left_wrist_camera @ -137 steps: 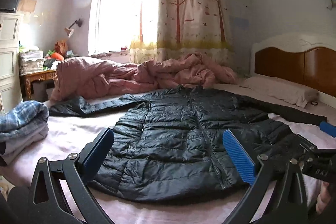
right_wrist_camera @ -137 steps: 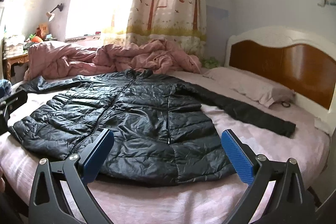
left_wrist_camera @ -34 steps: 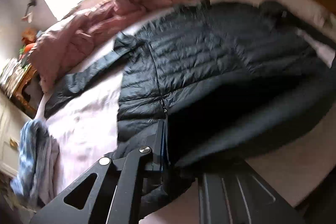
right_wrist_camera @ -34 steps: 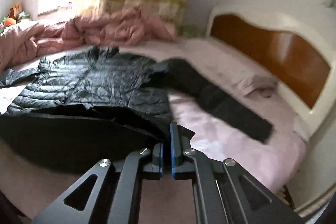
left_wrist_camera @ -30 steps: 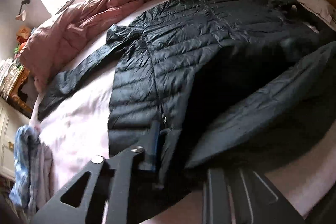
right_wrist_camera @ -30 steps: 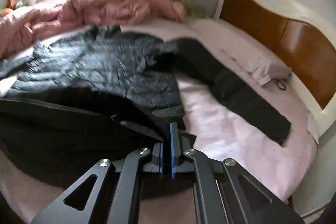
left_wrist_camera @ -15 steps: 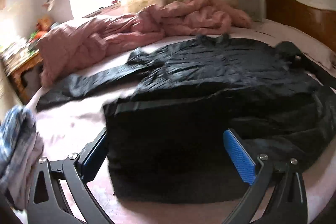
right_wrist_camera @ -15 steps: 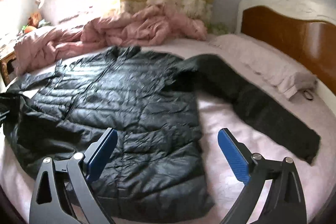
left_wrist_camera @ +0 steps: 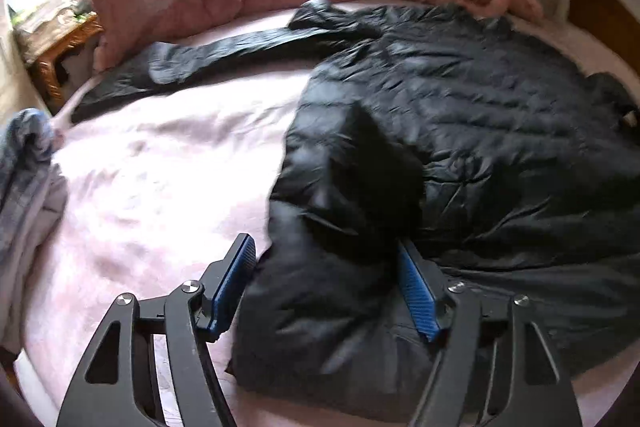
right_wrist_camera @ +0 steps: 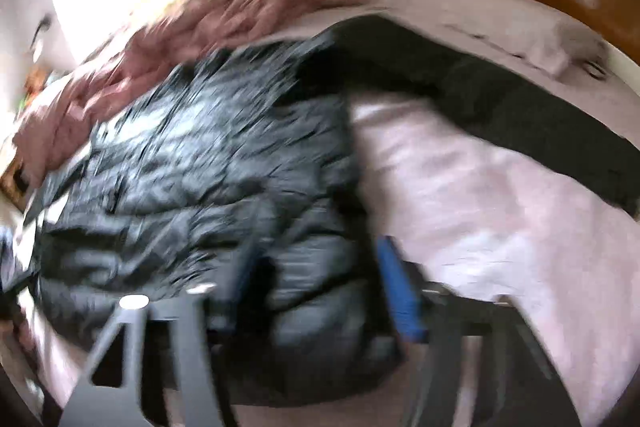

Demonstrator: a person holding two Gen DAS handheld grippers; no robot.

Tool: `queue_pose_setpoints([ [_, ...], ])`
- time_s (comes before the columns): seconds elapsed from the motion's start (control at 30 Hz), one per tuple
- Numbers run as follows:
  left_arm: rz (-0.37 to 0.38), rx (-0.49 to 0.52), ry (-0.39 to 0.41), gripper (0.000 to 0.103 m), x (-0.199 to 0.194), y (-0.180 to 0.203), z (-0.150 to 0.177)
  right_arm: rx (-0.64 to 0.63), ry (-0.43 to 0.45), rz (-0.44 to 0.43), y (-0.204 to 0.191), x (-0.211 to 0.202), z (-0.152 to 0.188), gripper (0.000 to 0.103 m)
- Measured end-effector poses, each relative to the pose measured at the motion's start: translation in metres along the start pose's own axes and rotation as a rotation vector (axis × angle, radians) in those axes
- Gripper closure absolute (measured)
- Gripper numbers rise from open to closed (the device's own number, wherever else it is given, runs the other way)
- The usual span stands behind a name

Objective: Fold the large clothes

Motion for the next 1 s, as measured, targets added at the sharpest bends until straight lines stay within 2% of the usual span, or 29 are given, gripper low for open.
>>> queue_pose_setpoints([
  [0.03, -0.031, -0.005, 0.0, 0.019, 0.001, 0.0, 0.003, -0.047, 0.014, 0.044, -0.004, 0.006, 0.003, 0.066],
  [0.07, -0.058, -0.022, -0.01, 0.016, 0.0, -0.002, 0.005, -0.075, 0.027, 0.102, -0.007, 0.012, 0.004, 0.073],
  [0.1, -0.058, -0.035, -0.015, 0.016, -0.001, -0.007, 0.006, -0.061, 0.036, 0.121, -0.006, 0.014, 0.004, 0.086],
  [0.13, -0.052, -0.047, -0.019, 0.016, -0.002, -0.009, 0.008, -0.041, 0.053, 0.124, -0.003, 0.012, 0.003, 0.091],
  [0.2, -0.044, -0.055, -0.023, 0.016, 0.001, -0.015, 0.012, 0.001, 0.114, 0.156, 0.004, 0.004, 0.0, 0.1],
  [0.27, -0.045, -0.054, -0.021, 0.016, 0.002, -0.017, 0.013, 0.026, 0.166, 0.289, 0.017, 0.0, -0.004, 0.101],
  [0.3, -0.056, -0.05, -0.013, 0.016, 0.001, -0.018, 0.015, 0.056, 0.153, 0.319, 0.028, 0.003, -0.008, 0.101],
  [0.37, -0.106, -0.058, 0.048, 0.016, -0.013, -0.021, 0.019, 0.16, 0.111, 0.228, 0.044, 0.002, -0.014, 0.101],
  [0.4, -0.146, -0.061, 0.103, 0.016, -0.026, -0.022, 0.02, 0.202, 0.134, 0.193, 0.049, -0.007, -0.016, 0.101],
  [0.43, -0.206, -0.046, 0.195, 0.016, -0.046, -0.021, 0.02, 0.221, 0.158, 0.164, 0.053, -0.015, -0.018, 0.101],
  [0.47, -0.258, -0.016, 0.274, 0.01, -0.064, -0.019, 0.02, 0.223, 0.177, 0.14, 0.055, -0.023, -0.019, 0.099],
  [0.53, -0.354, 0.046, 0.393, 0.004, -0.097, -0.013, 0.02, 0.188, 0.23, 0.111, 0.051, -0.044, -0.017, 0.085],
  [0.57, -0.373, 0.056, 0.431, 0.004, -0.11, -0.01, 0.023, 0.169, 0.251, 0.115, 0.048, -0.052, -0.015, 0.061],
  [0.6, -0.392, 0.061, 0.451, 0.004, -0.118, -0.007, 0.025, 0.14, 0.278, 0.131, 0.043, -0.06, -0.011, 0.031],
  [0.63, -0.419, 0.067, 0.47, 0.003, -0.126, -0.001, 0.03, 0.118, 0.304, 0.153, 0.038, -0.066, -0.008, 0.023],
  [0.67, -0.425, 0.072, 0.482, 0.001, -0.131, 0.004, 0.034, 0.088, 0.345, 0.159, 0.03, -0.074, -0.005, 0.022],
  [0.8, -0.28, 0.125, 0.557, 0.0, -0.144, 0.028, 0.039, -0.052, 0.395, 0.115, -0.007, -0.092, 0.007, 0.021],
  [0.87, -0.166, 0.134, 0.54, 0.0, -0.144, 0.042, 0.034, -0.105, 0.411, 0.079, -0.024, -0.099, 0.016, 0.015],
  [0.97, 0.041, 0.096, 0.481, 0.002, -0.136, 0.059, 0.021, -0.15, 0.386, 0.037, -0.045, -0.1, 0.027, 0.015],
  [1.0, 0.067, 0.102, 0.473, 0.006, -0.134, 0.067, 0.016, -0.154, 0.371, 0.023, -0.05, -0.099, 0.03, 0.015],
])
Point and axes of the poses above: each gripper's, at about its wrist camera, not at the fingertips, and x roughly the way its jaws point, y to its right, z to its underside, the point moved 2 cm from there along x, roughly the way its jaws point, and after that the axes turned 15 degrees about x, right-handed, at the moved point
